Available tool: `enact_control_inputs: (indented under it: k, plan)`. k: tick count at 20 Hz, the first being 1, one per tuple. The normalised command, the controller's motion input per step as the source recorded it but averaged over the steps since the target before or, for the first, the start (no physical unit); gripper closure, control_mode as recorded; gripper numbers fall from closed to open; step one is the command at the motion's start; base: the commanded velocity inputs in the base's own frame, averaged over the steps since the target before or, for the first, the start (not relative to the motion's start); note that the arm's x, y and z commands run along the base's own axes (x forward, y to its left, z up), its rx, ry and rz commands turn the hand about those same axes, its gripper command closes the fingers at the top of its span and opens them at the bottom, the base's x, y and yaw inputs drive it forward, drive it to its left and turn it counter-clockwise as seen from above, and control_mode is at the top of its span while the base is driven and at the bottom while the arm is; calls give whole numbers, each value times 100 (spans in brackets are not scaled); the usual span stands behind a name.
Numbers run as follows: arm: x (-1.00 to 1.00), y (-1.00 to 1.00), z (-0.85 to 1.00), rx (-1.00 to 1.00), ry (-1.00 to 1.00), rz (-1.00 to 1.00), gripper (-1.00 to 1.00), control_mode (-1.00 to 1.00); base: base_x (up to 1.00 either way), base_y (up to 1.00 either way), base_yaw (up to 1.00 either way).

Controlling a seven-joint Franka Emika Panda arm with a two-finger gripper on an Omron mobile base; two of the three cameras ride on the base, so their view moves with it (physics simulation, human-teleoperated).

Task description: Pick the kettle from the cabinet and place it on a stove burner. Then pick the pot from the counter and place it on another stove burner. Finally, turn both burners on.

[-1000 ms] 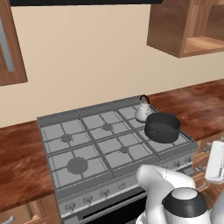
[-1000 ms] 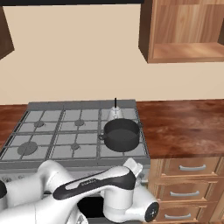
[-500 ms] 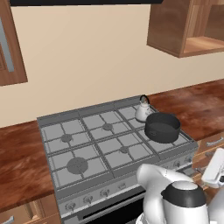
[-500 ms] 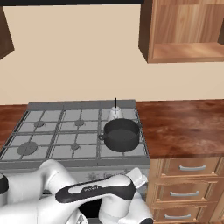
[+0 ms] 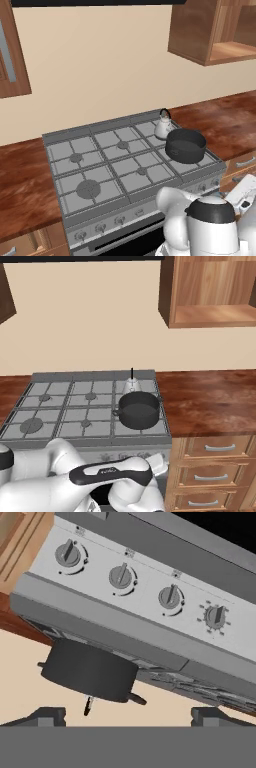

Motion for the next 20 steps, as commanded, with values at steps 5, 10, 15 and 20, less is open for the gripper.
enact_control_inputs:
  k: [5, 10, 15, 20]
  plan:
    - [6, -6, -15, 5, 3, -3, -100, -100, 0, 0, 0]
    - [27, 0, -19, 3, 2, 0, -100, -100, 0, 0, 0]
    - [23, 0, -20, 2, 0, 0, -100, -100, 0, 0, 0]
    - [1, -1, -27, 1, 0, 0, -100, -100, 0, 0, 0]
